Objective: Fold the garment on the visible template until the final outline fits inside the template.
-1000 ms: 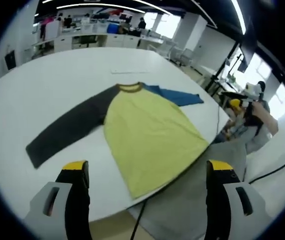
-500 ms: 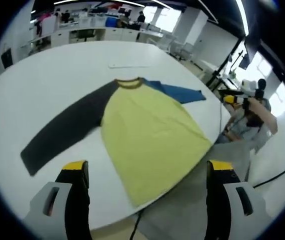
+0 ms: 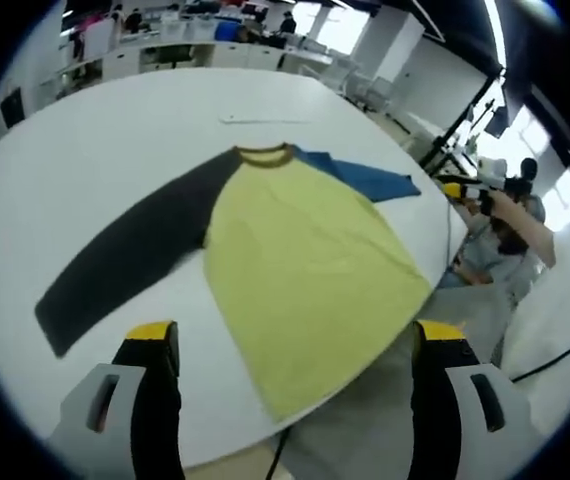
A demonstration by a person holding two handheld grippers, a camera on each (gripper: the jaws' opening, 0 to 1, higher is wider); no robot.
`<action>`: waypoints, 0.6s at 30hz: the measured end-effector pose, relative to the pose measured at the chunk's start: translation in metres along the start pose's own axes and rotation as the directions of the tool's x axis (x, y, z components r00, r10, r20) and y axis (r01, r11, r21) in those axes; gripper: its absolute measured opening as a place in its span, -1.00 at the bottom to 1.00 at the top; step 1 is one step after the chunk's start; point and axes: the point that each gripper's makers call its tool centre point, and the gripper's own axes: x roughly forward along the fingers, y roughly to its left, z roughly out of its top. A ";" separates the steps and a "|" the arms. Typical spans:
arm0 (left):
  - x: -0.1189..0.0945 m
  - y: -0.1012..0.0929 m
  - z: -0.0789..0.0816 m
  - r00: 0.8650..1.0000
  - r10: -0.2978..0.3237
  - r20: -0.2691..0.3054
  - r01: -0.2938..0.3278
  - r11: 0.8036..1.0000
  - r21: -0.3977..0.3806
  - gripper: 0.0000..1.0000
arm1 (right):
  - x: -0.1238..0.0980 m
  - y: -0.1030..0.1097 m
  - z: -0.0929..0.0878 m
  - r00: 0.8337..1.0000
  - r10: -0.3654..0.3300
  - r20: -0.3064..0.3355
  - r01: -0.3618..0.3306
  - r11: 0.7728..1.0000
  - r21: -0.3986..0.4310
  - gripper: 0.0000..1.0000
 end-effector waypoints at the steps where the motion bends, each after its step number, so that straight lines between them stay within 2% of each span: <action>1: 0.002 0.001 0.000 1.000 0.000 -0.006 0.000 1.000 -0.002 0.86 | 0.002 -0.003 -0.002 1.000 -0.004 -0.010 0.004 1.000 -0.007 0.33; 3: 0.005 0.002 -0.001 1.000 -0.001 -0.014 0.001 1.000 -0.006 0.86 | 0.007 -0.010 -0.005 1.000 -0.010 -0.019 0.010 1.000 0.001 0.32; 6: 0.008 0.004 -0.001 1.000 -0.003 -0.026 0.003 1.000 -0.008 0.86 | 0.012 -0.019 -0.004 1.000 -0.010 0.002 0.010 0.999 0.037 0.33; 18: 0.021 0.010 -0.001 0.998 -0.010 -0.066 0.009 1.000 -0.015 0.85 | 0.032 -0.053 -0.015 0.998 -0.035 -0.045 0.037 0.999 0.035 0.26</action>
